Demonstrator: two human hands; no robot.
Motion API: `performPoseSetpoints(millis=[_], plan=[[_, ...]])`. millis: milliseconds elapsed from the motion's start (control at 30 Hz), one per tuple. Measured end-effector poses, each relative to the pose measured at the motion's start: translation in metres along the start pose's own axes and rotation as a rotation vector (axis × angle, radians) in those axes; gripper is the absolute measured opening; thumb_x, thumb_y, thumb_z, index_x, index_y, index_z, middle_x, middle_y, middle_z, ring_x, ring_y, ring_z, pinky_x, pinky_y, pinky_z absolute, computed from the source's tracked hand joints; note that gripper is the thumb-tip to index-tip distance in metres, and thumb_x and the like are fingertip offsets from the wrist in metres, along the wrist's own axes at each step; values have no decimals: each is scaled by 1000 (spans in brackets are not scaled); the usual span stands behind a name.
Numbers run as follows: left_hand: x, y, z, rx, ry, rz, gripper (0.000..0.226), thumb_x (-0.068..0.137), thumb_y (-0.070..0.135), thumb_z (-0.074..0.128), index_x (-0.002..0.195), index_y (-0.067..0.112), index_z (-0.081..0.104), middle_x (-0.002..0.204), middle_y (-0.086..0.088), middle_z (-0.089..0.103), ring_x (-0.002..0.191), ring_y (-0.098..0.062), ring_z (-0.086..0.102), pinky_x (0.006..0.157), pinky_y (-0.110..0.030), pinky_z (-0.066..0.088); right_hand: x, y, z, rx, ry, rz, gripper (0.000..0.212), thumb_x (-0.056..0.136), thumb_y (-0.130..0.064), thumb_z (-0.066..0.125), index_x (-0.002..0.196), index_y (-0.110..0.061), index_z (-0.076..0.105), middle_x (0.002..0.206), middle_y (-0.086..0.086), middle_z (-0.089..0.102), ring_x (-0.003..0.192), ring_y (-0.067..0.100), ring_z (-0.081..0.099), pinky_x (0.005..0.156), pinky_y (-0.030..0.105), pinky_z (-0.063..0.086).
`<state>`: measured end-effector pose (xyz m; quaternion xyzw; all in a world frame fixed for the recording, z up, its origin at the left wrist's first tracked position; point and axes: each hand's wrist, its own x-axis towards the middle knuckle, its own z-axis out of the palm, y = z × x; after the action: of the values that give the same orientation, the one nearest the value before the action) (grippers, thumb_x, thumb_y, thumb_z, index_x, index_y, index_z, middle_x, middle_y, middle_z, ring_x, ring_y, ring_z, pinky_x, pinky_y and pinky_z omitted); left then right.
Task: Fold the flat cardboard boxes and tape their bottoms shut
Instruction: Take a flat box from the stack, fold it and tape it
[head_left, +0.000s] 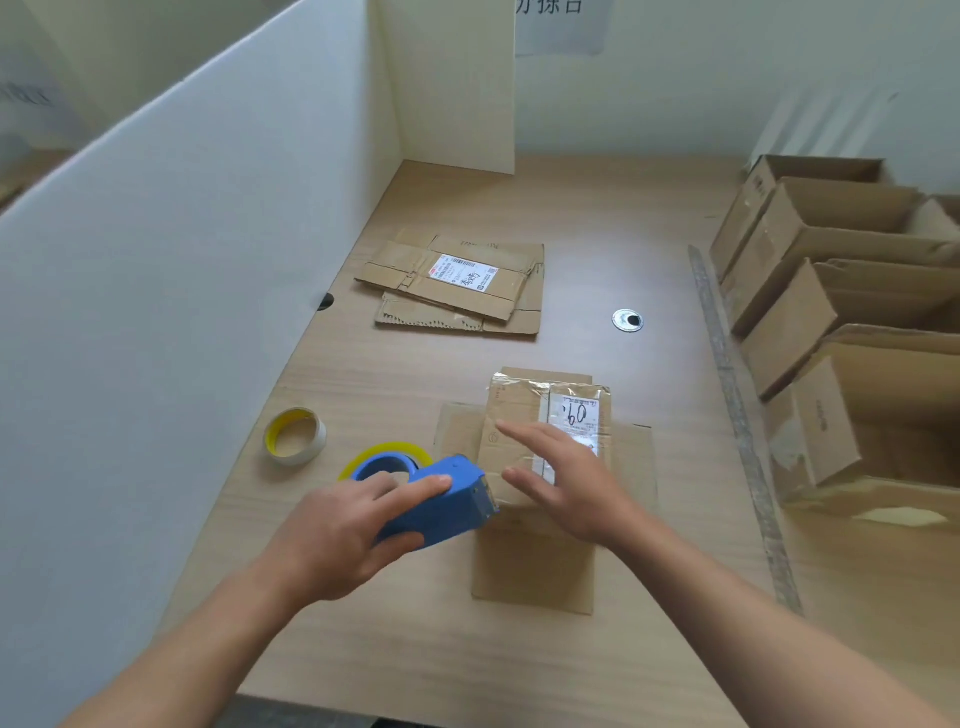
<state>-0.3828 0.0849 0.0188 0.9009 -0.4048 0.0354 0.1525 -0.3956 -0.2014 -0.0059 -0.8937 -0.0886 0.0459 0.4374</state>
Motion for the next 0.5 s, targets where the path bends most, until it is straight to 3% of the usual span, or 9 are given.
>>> performPoseSetpoints(millis=[67,200,300,367,433,500], plan=[[3,-1,-1,34,7,92,47,97,50,45,142,35,42,86,6,61,61,-17,56,44,-26,43,-2,-2,-1,44,-75,-5,51,97,-30,62,145,-35,46,140,-15,50,126,-6,41,100,-1,24],[8,1,-1,24,23,182,51,91,38,57,140,33,44,85,2,62,60,-20,54,44,-31,46,-6,0,5,103,-101,14,50,96,-31,63,143,-39,47,139,-20,51,125,-8,44,102,10,35],[12,4,-3,26,5,219,51,91,37,57,140,33,44,85,2,62,60,-20,54,46,-30,46,-5,1,7,129,-50,27,60,96,-31,64,148,-44,36,138,-22,42,127,-7,40,104,12,32],[13,5,-4,43,-10,245,50,91,37,57,140,34,45,85,3,61,60,-19,53,47,-28,45,-3,1,4,140,-79,61,63,96,-32,63,150,-44,32,143,-19,36,133,-2,35,110,20,32],[15,5,-4,51,-20,263,49,92,38,57,140,35,45,86,4,61,60,-18,52,48,-28,45,-1,1,1,122,-127,76,51,97,-30,63,145,-35,46,147,-13,37,136,3,34,112,28,32],[16,4,-4,41,-32,269,50,92,38,58,140,36,45,86,4,61,60,-19,52,49,-28,46,1,1,-2,103,-146,66,27,96,-28,65,122,-24,65,142,-7,48,133,7,40,112,34,35]])
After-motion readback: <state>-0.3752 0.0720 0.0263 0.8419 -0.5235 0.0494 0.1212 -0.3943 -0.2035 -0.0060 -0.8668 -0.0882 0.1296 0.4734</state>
